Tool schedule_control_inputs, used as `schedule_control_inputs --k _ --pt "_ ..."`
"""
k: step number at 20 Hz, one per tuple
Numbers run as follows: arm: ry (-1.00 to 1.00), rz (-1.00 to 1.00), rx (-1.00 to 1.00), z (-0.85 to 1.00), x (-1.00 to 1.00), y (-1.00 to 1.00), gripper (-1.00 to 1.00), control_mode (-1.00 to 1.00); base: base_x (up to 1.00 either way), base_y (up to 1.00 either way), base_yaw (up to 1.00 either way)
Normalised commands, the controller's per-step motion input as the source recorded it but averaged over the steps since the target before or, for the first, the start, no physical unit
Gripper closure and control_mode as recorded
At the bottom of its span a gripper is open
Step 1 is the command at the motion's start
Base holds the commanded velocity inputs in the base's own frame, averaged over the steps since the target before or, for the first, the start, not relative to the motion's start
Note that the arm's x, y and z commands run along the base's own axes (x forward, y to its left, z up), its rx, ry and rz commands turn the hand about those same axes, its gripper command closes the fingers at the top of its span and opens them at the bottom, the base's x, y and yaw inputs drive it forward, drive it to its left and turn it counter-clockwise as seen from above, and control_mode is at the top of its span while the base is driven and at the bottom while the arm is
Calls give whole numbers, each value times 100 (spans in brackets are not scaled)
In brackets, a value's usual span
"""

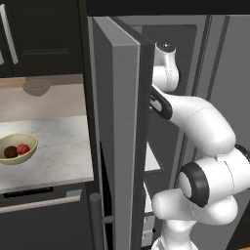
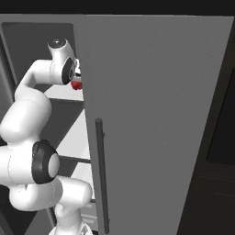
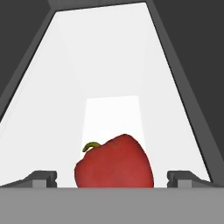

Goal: Take the bell pepper, bell pepper, and orange from the freezer and place them in the bowl on the counter.

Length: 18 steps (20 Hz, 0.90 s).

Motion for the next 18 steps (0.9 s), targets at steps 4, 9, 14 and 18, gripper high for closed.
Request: schedule_control_inputs --k 4,9,14,18 --pt "0 0 0 0 0 0 -100 -100 0 0 0" --pt "2 0 0 -5 0 0 -100 -100 0 0 0" --pt "1 0 0 -14 0 0 -100 -100 0 0 0" --pt "0 0 0 -20 0 0 -100 -100 0 0 0"
